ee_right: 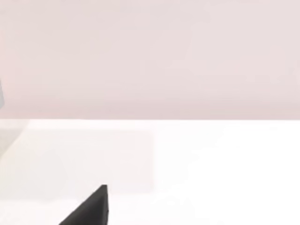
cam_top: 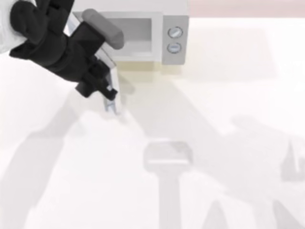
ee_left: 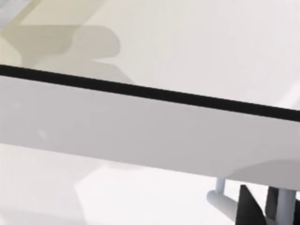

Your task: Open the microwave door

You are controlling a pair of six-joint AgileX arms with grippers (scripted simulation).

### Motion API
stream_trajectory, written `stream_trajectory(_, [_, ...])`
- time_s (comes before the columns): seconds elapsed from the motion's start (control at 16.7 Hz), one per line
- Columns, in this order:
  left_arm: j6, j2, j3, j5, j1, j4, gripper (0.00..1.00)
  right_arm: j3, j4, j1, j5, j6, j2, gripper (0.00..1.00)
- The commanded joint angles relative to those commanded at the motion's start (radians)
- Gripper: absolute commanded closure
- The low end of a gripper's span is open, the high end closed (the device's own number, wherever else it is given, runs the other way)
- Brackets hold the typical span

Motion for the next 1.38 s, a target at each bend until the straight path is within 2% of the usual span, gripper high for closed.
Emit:
stream_trajectory(0.36, [0.132,-0.017,-0.012,0.061,0.057,-0.037,1.0,0.0,0.0,0.0,0.0,0.0,0.0,0.0])
stream_trajectory(1.38, [0.135,-0.018,-0.012,0.062,0.059,-0.037,1.0,0.0,0.0,0.0,0.0,0.0,0.0,0.0])
